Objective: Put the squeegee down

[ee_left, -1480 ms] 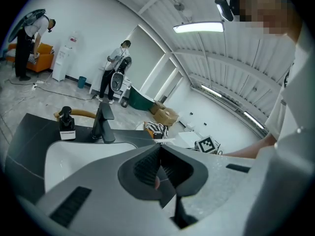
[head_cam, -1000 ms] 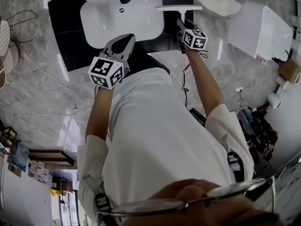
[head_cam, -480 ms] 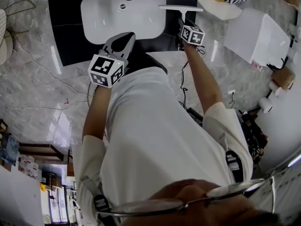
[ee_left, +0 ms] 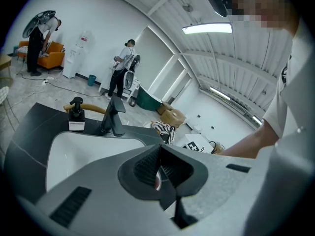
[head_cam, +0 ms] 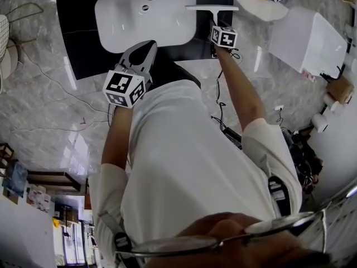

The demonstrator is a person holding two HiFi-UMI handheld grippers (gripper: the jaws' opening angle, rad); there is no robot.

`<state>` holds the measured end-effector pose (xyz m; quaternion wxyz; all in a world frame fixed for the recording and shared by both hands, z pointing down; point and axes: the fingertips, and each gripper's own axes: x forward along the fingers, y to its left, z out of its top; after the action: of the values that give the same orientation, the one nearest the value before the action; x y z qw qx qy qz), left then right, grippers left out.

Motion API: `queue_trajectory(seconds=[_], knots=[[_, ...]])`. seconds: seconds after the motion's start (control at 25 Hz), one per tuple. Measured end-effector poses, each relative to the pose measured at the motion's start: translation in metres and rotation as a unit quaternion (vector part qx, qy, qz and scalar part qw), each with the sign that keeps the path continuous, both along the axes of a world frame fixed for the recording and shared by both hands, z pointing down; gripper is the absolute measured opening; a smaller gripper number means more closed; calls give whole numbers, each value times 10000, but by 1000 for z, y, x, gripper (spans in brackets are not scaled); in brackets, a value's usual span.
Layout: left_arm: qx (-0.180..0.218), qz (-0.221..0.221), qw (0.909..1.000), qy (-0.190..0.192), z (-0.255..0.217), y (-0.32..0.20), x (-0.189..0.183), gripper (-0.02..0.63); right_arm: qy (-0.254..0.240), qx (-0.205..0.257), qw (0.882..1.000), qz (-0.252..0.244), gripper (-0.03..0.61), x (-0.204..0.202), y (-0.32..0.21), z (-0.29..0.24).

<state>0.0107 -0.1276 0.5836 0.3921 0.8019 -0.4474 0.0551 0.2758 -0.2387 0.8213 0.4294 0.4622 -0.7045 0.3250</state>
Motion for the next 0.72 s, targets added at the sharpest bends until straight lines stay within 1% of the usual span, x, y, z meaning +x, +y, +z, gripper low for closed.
queue_trajectory(seconds=[0.2,0.36,0.48,0.72], knots=[[-11,38,10000,-44,-1,7,3,5,-37,73,9999,64,98,2,-4,2],[19,90,9999,-68,-6,12,7,5,-170,221,9996,46,160,-1,-5,-7],[92,154,9998,-90,-12,12,11,5,-285,358,9989,23,167,-4,-3,-20],[272,274,9991,-171,-27,12,17,5,-468,705,9963,-173,166,-10,5,-49]])
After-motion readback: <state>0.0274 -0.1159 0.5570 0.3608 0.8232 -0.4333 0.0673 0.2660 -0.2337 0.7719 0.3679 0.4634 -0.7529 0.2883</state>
